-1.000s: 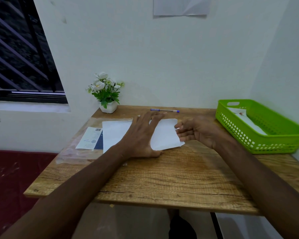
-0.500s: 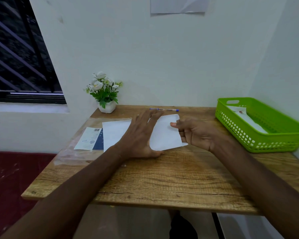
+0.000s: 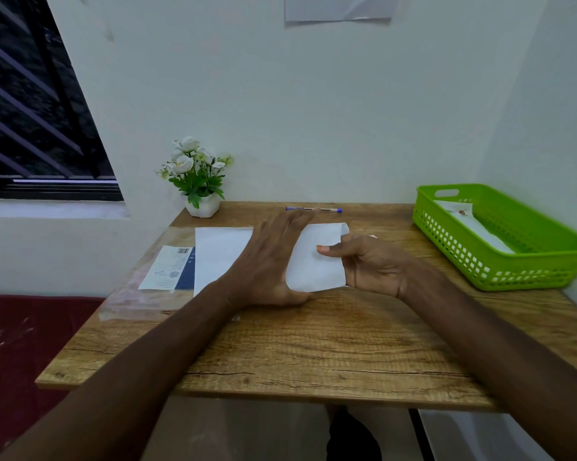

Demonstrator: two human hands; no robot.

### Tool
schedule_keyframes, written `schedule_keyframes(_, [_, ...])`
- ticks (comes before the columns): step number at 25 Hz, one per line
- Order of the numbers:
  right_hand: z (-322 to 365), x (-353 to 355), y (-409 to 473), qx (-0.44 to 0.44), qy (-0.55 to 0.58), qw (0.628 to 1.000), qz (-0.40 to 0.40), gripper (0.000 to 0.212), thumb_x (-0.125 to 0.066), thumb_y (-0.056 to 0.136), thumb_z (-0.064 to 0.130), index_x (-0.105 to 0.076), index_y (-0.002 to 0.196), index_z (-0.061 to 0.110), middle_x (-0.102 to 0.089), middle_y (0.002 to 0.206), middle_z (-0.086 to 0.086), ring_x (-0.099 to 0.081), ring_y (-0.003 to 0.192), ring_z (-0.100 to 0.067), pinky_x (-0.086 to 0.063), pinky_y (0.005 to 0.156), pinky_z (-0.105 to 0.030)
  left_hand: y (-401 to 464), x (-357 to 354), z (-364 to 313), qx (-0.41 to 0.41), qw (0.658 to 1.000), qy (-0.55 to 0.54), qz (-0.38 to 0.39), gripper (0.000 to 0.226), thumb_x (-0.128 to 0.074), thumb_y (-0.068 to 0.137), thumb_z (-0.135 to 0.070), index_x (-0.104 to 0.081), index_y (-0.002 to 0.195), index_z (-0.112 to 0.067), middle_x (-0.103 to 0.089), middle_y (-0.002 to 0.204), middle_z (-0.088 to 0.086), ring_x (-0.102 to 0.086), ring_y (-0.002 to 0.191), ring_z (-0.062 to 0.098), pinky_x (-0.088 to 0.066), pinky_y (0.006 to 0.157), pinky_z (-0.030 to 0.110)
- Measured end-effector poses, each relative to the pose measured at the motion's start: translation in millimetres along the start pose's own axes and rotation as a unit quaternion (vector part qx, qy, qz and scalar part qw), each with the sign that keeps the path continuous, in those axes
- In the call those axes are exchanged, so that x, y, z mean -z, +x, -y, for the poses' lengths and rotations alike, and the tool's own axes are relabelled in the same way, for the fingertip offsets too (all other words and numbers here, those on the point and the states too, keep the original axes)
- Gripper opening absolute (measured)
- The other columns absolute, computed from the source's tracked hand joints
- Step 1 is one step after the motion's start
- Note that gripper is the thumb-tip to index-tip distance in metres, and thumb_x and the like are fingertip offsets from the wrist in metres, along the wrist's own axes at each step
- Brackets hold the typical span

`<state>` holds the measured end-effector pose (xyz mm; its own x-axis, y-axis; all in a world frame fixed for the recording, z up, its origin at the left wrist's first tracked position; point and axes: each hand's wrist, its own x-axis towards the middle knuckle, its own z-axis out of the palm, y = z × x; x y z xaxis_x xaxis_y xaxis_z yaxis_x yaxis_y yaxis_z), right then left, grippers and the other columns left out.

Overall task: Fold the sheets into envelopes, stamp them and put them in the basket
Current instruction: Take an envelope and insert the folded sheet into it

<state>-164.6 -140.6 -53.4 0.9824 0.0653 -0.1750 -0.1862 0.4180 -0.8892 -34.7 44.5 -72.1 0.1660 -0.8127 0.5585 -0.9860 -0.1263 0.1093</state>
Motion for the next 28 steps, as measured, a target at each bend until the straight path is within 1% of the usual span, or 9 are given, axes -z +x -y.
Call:
schedule_keyframes(3, [-1, -1, 0, 0.008, 0.004, 1.000, -0.016, 0.049, -0.074, 0.086, -0.001, -0.062, 0.133, -0.001, -0.065, 0.134, -0.020, -0.064, 0.123, -0.035, -0.056, 0.095, -0.051, 1, -1, 2, 0.000, 1.000, 0.007, -0.001, 0.125, -0.078, 0.061, -0.074, -0.017, 0.160, -0.026, -0.030, 0.158, -0.002, -0.034, 0.144, 0.021, -0.032, 0.114, 0.046])
schedule_keyframes(8, [-1, 5, 5, 0.008, 0.003, 0.997, -0.075, 0.043, -0.071, 0.087, 0.001, -0.065, 0.130, 0.000, -0.066, 0.133, -0.019, -0.065, 0.121, -0.033, -0.056, 0.097, -0.050, 2, 1, 8, 0.005, 0.998, 0.043, 0.038, 0.123, -0.072, 0.062, -0.077, -0.017, 0.159, -0.026, -0.032, 0.156, -0.001, -0.035, 0.143, 0.024, -0.030, 0.113, 0.056])
schedule_keyframes(10, [3, 7, 3, 0.017, 0.000, 0.996, -0.084, 0.041, -0.072, 0.086, 0.003, -0.068, 0.127, 0.000, -0.068, 0.130, -0.018, -0.067, 0.118, -0.032, -0.058, 0.092, -0.049, 1, 3, 10, 0.011, 0.996, 0.078, 0.042, 0.121, -0.070, 0.060, -0.076, -0.021, 0.158, -0.024, -0.035, 0.154, -0.001, -0.037, 0.141, 0.025, -0.029, 0.113, 0.057])
schedule_keyframes(13, [8, 14, 1, 0.040, 0.029, 0.994, -0.100, 0.046, -0.072, 0.086, 0.006, -0.065, 0.131, 0.000, -0.069, 0.129, -0.017, -0.069, 0.115, -0.031, -0.059, 0.085, -0.046, 1, 6, 12, 0.017, 0.992, 0.114, 0.049, 0.118, -0.066, 0.061, -0.077, -0.024, 0.157, -0.024, -0.038, 0.152, 0.000, -0.038, 0.140, 0.023, -0.027, 0.113, 0.057])
schedule_keyframes(15, [9, 15, -1, 0.046, 0.040, 0.995, -0.074, 0.046, -0.074, 0.086, 0.012, -0.066, 0.130, 0.001, -0.066, 0.133, -0.016, -0.067, 0.120, -0.031, -0.057, 0.092, -0.046, 0, 7, 13, 0.022, 0.993, 0.104, 0.051, 0.116, -0.065, 0.062, -0.076, -0.023, 0.157, -0.025, -0.038, 0.152, 0.000, -0.037, 0.140, 0.023, -0.026, 0.115, 0.057])
schedule_keyframes(18, [8, 12, -6, 0.057, 0.021, 0.998, -0.013, 0.056, -0.080, 0.082, 0.020, -0.064, 0.133, 0.002, -0.063, 0.138, -0.017, -0.061, 0.128, -0.033, -0.051, 0.103, -0.049, -1, 6, 12, 0.013, 0.997, 0.077, 0.024, 0.112, -0.069, 0.061, -0.070, -0.026, 0.155, -0.026, -0.040, 0.148, -0.002, -0.040, 0.136, 0.021, -0.029, 0.113, 0.054])
schedule_keyframes(22, [3, 4, -12, 0.054, 0.026, 0.997, 0.048, 0.064, -0.085, 0.076, 0.029, -0.066, 0.132, 0.004, -0.067, 0.131, -0.016, -0.064, 0.122, -0.034, -0.054, 0.096, -0.047, -1, 3, 8, -0.005, 0.999, 0.053, 0.012, 0.114, -0.073, 0.060, -0.065, -0.026, 0.155, -0.025, -0.040, 0.146, -0.003, -0.042, 0.134, 0.020, -0.029, 0.112, 0.050])
schedule_keyframes(25, [1, 2, -13, 0.052, 0.018, 0.997, 0.061, 0.070, -0.090, 0.068, 0.031, -0.068, 0.129, 0.004, -0.068, 0.128, -0.016, -0.065, 0.119, -0.033, -0.055, 0.095, -0.046, 0, 2, 6, -0.010, 0.999, 0.048, 0.020, 0.114, -0.074, 0.059, -0.063, -0.025, 0.155, -0.025, -0.040, 0.146, -0.003, -0.041, 0.135, 0.020, -0.027, 0.113, 0.048])
schedule_keyframes(28, [-2, 1, -12, 0.049, 0.031, 0.996, 0.066, 0.066, -0.090, 0.066, 0.034, -0.072, 0.122, 0.005, -0.072, 0.121, -0.014, -0.069, 0.113, -0.031, -0.057, 0.092, -0.043, -1, 1, 5, -0.015, 0.998, 0.052, 0.024, 0.115, -0.074, 0.059, -0.061, -0.024, 0.156, -0.026, -0.040, 0.146, -0.002, -0.040, 0.135, 0.019, -0.027, 0.114, 0.049])
